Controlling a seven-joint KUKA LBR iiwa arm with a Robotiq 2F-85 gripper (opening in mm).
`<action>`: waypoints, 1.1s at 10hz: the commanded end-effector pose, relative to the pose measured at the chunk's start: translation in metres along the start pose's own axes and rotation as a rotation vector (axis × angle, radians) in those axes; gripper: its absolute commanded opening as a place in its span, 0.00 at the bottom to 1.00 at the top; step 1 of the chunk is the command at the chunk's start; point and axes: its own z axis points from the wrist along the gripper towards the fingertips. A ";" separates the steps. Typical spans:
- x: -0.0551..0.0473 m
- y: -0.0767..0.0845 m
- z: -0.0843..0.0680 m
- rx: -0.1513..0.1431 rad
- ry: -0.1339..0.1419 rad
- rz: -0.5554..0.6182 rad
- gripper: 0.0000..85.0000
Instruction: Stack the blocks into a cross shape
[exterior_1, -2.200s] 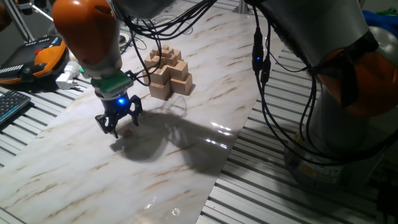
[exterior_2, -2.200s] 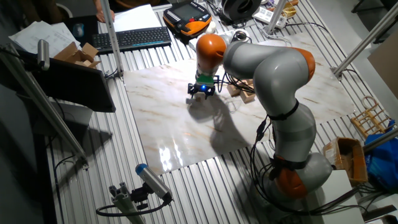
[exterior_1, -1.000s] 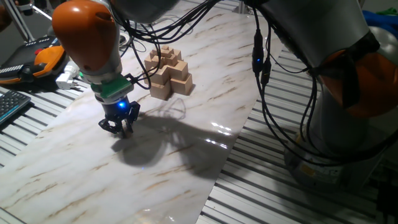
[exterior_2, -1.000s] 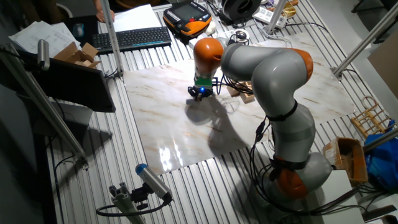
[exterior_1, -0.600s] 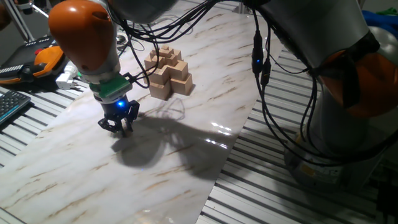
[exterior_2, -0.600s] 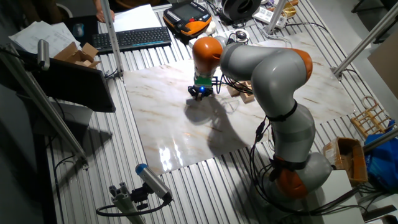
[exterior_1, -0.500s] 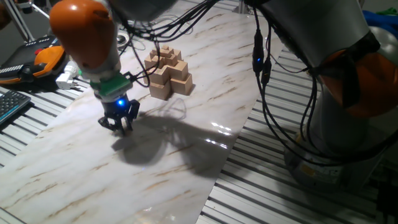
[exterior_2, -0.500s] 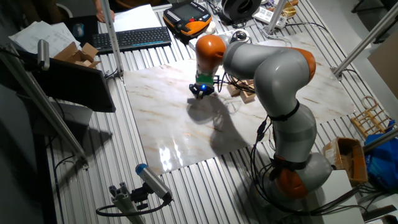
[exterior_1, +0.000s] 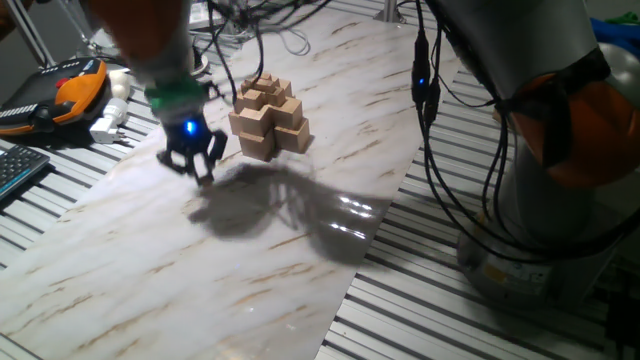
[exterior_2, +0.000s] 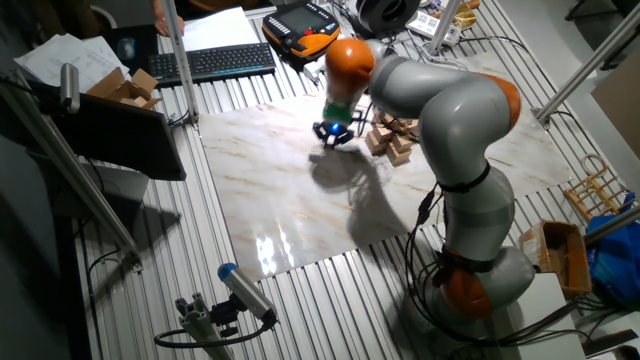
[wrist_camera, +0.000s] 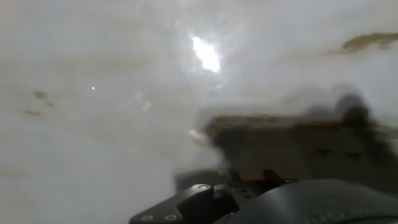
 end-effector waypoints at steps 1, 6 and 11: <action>-0.009 -0.014 -0.019 0.019 0.001 0.081 0.00; -0.043 -0.054 -0.049 0.047 0.007 0.244 0.00; -0.039 -0.051 -0.048 0.013 0.022 0.381 0.00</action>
